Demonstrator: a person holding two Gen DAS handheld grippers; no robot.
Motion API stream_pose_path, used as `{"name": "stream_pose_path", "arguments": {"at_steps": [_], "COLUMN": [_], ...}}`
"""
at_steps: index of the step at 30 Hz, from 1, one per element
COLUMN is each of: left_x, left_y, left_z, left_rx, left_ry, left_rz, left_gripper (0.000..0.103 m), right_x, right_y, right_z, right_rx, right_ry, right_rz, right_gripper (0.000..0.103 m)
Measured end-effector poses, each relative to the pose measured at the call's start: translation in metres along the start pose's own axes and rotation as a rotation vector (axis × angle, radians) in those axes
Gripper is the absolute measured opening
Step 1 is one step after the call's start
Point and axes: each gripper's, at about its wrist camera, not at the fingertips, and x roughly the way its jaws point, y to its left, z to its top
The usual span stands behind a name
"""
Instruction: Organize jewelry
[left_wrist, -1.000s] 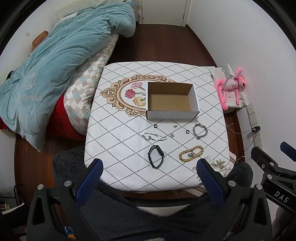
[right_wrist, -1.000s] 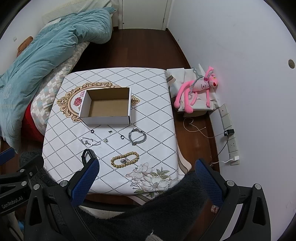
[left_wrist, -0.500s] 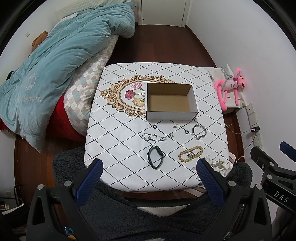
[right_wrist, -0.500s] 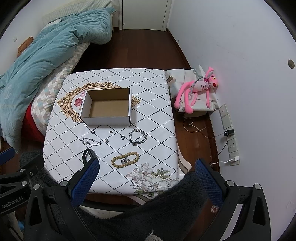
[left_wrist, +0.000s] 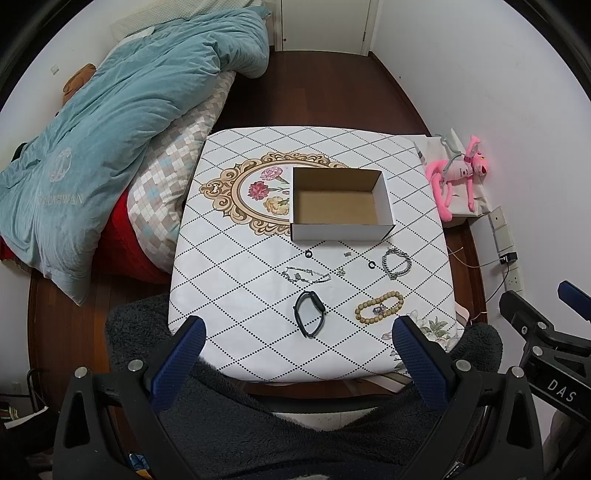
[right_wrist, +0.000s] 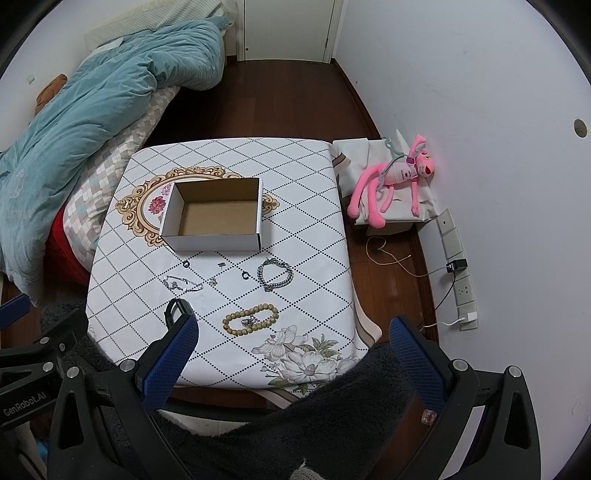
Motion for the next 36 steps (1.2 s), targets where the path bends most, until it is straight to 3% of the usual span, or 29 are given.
{"name": "stream_pose_path", "arguments": {"at_steps": [8,13,18,23,27,31,36], "left_x": [-0.003,0.017,0.058,0.121,0.167,0.203,0.237], "left_y": [-0.003,0.0,0.007,0.017,0.021,0.02,0.019], "left_z": [0.006,0.018,0.031,0.031,0.017,0.002,-0.011], "left_rx": [0.001,-0.006,-0.002,0.015,0.02,0.007,-0.014], "left_ry": [-0.007,-0.022,-0.039,0.049,0.145,0.234,0.302], "left_rz": [0.002,0.048,0.129,0.155,0.128,0.077,0.029], "left_gripper": [0.103,0.103,0.103,0.102,0.101,0.082,0.076], "right_x": [-0.007,0.007,0.072,0.145,0.206,0.247,0.279], "right_y": [-0.004,-0.009,-0.012,-0.009,-0.004,-0.003,-0.003], "right_z": [0.007,0.013,0.019,0.015,-0.005,-0.027,-0.043], "right_rx": [0.008,0.059,0.116,0.13,0.144,0.192,0.251], "right_ry": [-0.007,-0.014,0.06,0.175,0.273,0.345,0.38], "right_rz": [0.005,0.021,0.017,0.018,0.009,0.026,0.045], "right_gripper": [0.103,0.103,0.103,0.103,0.094,0.078,0.061]}}
